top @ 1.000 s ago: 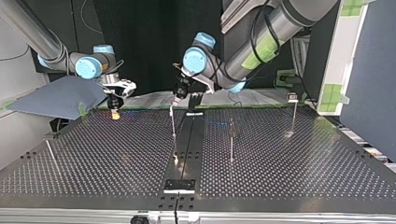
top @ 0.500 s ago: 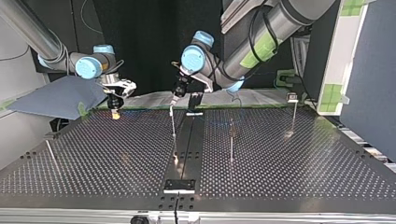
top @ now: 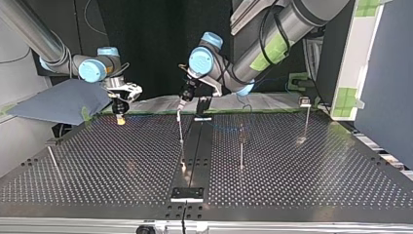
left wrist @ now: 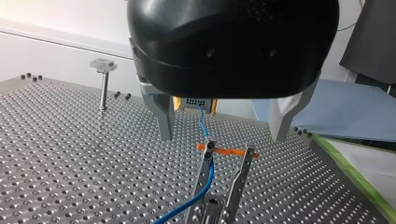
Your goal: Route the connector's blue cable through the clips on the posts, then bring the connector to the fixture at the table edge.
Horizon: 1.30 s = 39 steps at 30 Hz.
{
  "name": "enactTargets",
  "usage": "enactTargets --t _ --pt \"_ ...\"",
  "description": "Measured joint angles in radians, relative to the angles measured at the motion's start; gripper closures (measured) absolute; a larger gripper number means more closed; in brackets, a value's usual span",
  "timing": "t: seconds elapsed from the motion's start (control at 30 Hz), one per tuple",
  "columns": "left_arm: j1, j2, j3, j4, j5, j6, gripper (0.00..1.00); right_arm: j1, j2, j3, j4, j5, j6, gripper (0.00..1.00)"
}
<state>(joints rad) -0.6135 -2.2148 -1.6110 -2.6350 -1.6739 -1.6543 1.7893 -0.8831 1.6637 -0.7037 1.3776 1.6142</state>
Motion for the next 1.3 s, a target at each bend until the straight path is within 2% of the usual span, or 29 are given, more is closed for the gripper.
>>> enactTargets --t 0.47,0.73,0.93,1.2,1.3 --pt "0.0 0.0 -0.001 -0.001 0.0 -0.005 0.0 0.0 0.0 0.0 -0.003 -0.002 0.0 1.0" --pt "-0.008 0.023 -0.032 -0.005 -0.015 0.003 0.0 0.0 0.0 0.0 0.0 -0.003 0.0 1.0" --pt "-0.016 0.07 -0.08 0.041 -0.062 -0.022 0.0 0.0 0.0 0.0 0.001 -0.005 0.002 1.0" --pt "-0.029 0.136 -0.147 0.107 -0.122 -0.081 0.0 0.0 0.0 0.0 0.001 -0.012 0.008 1.0" --pt "-0.033 0.164 -0.174 0.135 -0.126 -0.108 0.0 0.0 0.0 0.0 0.005 -0.012 0.009 1.0"
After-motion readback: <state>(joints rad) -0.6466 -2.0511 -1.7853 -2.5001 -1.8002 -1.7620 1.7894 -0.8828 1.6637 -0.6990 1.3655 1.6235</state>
